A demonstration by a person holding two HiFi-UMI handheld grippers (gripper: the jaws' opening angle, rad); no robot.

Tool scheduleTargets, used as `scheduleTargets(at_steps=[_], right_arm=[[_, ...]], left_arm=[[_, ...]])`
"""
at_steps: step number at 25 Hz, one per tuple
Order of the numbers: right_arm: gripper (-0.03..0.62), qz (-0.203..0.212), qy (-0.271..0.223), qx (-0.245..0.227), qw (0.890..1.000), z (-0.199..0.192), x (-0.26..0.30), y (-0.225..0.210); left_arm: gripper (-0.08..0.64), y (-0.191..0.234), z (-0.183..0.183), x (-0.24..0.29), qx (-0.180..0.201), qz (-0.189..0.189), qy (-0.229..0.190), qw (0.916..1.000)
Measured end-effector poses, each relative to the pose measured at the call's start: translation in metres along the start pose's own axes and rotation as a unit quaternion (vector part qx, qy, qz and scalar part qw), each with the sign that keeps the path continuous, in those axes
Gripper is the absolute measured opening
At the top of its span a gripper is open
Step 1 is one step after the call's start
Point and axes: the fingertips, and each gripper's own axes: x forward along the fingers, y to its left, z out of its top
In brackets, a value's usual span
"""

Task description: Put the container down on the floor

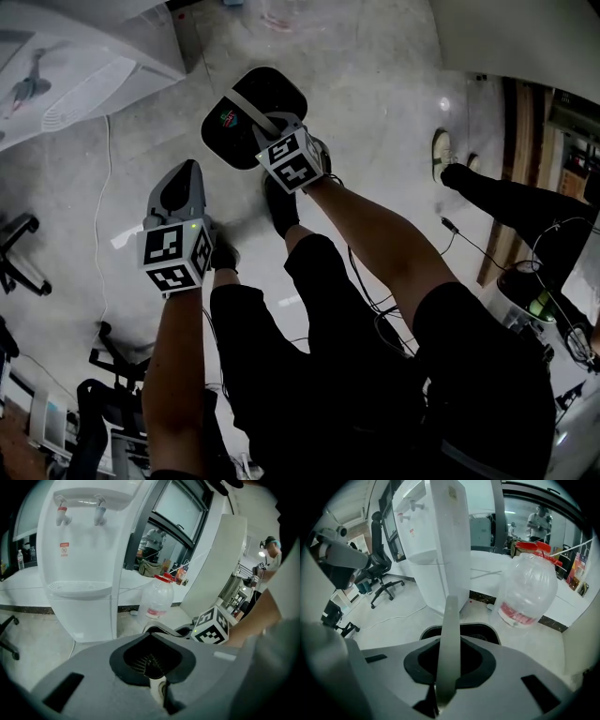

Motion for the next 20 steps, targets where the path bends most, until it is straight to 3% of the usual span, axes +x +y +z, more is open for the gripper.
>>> scheduleTargets(at_steps=[13,20], right_arm=[[0.048,0.001,0.027,0.026,0.999,-0.022,0.003,-0.005],[0.048,-0.007,0.023,0.001,1.000,-0.022,0.000,-0.008]], left_arm=[[0.011,0.006,-0.007,0.001,-0.001,-0.003,0.010,0.9999],[0.011,0.002,-0.021,-0.002,-0.018,0.006,0.021,0.9996]])
